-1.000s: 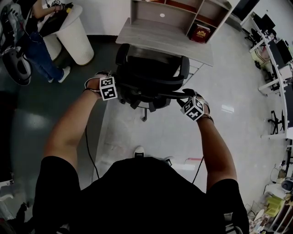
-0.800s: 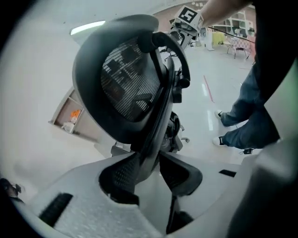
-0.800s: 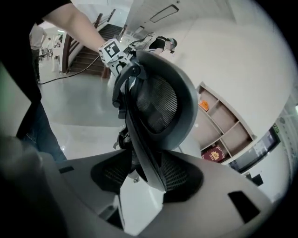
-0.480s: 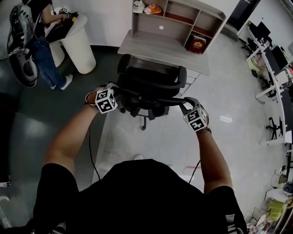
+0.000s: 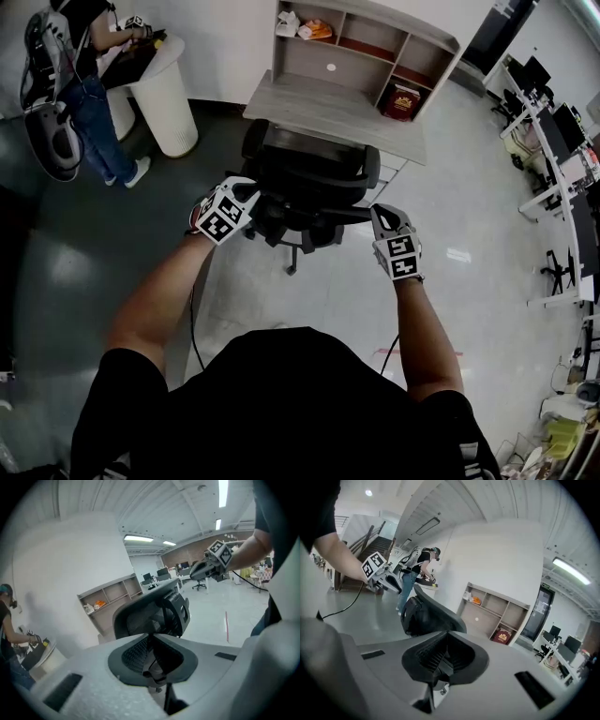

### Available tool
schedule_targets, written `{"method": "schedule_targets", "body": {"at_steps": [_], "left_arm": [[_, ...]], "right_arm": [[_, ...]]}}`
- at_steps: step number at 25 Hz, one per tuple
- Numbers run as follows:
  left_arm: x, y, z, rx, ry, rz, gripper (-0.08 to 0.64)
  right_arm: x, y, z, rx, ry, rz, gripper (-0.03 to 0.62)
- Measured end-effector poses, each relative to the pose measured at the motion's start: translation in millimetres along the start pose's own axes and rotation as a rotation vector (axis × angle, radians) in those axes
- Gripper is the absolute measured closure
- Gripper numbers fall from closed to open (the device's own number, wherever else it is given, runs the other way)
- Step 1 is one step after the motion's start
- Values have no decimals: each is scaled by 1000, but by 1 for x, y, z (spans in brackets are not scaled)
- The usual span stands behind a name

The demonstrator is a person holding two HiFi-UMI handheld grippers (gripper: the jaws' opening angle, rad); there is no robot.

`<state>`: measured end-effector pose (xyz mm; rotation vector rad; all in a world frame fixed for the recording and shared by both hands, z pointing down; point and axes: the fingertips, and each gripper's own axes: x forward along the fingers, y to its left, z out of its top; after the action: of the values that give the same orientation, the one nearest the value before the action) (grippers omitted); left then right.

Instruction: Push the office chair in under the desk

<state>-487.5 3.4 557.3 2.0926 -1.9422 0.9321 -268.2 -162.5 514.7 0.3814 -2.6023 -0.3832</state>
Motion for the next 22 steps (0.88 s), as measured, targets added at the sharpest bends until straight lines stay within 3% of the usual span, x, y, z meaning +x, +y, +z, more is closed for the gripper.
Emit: {"method": "schedule_targets", "body": {"at_steps": [4, 12, 22], "left_arm": [[-18, 10, 18, -111, -128, 59, 529], [-42, 6, 52, -147, -255, 107, 532], [-47, -3, 55, -210, -294, 112, 534]], "right_arm": [[-11, -10, 18, 84, -50, -39, 584], [-32, -37, 29, 306, -129, -146, 584], [-41, -37, 39, 333, -163, -157, 584]]}}
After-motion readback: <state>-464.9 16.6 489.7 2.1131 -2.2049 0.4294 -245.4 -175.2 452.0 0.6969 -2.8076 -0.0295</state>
